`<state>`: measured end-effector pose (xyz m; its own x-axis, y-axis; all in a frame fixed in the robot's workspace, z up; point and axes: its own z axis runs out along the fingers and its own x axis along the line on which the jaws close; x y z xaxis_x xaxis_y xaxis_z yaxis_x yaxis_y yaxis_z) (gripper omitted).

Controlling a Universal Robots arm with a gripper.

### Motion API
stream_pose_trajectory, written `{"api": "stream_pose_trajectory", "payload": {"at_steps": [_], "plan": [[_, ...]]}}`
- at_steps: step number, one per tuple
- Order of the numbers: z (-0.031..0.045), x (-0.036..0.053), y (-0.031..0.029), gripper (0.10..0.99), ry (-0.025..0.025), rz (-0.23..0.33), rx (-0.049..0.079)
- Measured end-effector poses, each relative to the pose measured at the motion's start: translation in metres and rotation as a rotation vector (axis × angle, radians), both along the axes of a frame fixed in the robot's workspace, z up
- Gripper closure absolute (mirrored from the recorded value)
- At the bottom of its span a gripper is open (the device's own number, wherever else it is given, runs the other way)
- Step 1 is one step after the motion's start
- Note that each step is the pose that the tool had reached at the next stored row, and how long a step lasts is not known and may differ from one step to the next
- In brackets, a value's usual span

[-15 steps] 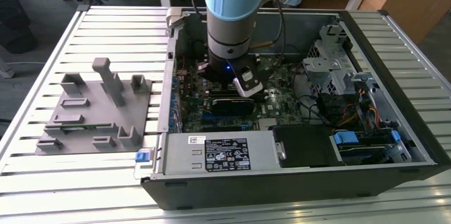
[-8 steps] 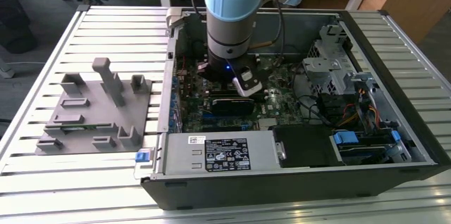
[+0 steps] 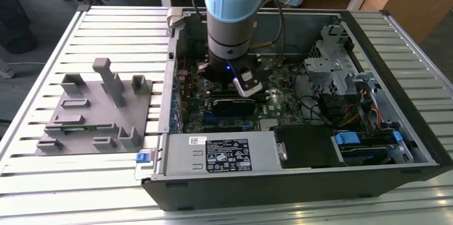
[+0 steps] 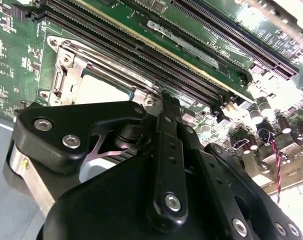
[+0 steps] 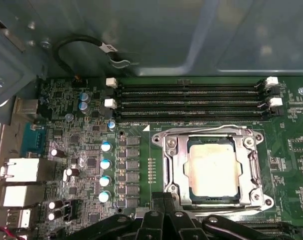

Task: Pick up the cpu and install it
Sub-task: 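Install the second cpu locking lever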

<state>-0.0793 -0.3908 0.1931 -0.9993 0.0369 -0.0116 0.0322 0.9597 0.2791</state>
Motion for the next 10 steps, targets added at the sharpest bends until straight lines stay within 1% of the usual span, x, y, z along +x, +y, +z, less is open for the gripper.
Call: {"api": "stream_pose_trajectory", "payload": {"at_steps": [5, 6, 10], "plan": [[-0.0018, -0.0004, 0.0012, 0.980, 0.0002, 0.000, 0.007], [-0.0029, -0.0009, 0.0015, 0.980, 0.0003, 0.000, 0.013], [-0.0032, -0.0013, 0.0017, 0.980, 0.0001, 0.000, 0.014]]}}
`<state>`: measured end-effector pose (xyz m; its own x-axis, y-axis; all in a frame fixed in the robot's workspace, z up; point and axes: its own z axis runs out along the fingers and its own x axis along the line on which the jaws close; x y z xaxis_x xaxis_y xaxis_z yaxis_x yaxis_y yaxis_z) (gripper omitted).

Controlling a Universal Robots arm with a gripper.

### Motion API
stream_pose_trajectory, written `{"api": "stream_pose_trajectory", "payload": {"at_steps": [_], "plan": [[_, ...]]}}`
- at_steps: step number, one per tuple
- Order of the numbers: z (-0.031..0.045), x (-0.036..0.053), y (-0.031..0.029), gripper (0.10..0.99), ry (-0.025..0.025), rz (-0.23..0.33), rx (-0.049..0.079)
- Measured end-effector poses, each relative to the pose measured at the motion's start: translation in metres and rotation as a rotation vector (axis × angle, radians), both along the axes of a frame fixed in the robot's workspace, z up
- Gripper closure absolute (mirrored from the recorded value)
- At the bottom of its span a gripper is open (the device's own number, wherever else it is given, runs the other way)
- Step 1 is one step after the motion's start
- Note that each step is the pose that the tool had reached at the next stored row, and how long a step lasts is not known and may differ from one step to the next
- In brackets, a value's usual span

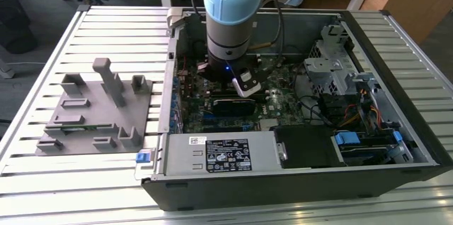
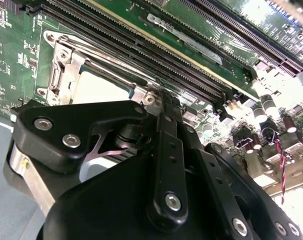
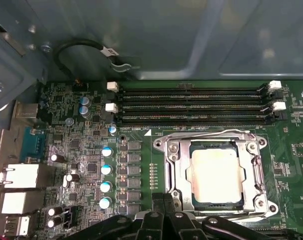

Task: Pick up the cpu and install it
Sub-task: 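Install the second cpu locking lever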

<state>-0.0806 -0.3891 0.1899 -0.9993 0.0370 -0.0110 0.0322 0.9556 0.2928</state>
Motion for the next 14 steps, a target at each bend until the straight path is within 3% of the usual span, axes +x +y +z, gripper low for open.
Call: {"api": "stream_pose_trajectory", "payload": {"at_steps": [4, 14], "plan": [[0.0019, 0.0001, 0.0003, 0.980, -0.0007, 0.000, 0.001], [0.0228, -0.0001, 0.0001, 0.980, -0.0001, 0.000, 0.000]]}}
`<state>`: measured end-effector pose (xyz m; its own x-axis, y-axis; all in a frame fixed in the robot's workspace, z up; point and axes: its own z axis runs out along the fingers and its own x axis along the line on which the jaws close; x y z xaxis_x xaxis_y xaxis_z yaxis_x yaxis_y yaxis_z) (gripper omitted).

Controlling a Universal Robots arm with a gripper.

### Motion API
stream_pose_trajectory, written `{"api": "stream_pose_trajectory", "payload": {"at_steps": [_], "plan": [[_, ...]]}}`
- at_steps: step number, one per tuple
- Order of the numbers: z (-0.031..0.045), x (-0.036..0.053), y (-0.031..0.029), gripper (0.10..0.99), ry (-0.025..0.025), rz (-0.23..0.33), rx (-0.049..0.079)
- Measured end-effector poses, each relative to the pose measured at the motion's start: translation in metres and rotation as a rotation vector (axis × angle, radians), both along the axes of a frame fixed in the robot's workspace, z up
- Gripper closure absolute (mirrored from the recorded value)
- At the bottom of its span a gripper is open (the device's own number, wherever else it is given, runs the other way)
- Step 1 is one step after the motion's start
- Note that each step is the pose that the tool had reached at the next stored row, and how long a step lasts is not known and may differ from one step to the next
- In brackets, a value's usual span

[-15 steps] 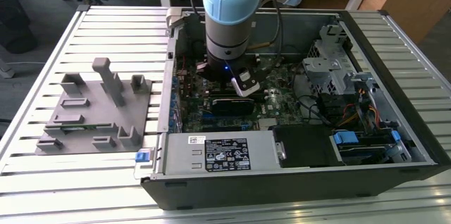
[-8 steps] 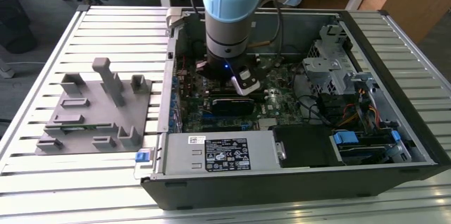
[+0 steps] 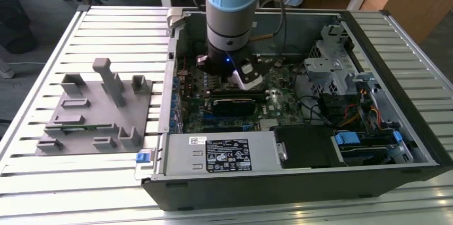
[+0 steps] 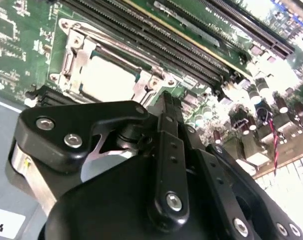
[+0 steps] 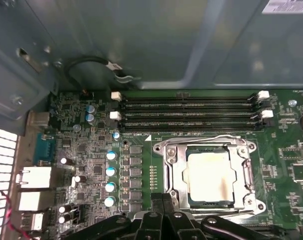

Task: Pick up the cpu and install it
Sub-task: 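Install the second cpu locking lever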

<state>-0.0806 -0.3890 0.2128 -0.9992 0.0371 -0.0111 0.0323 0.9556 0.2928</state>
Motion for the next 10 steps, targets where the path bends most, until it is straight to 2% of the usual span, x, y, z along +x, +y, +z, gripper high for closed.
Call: {"api": "stream_pose_trajectory", "payload": {"at_steps": [4, 10], "plan": [[0.0070, 0.0001, 0.0000, 0.980, 0.0001, 0.000, 0.001], [0.0077, 0.0001, 0.0000, 0.980, 0.0000, 0.000, 0.001]]}}
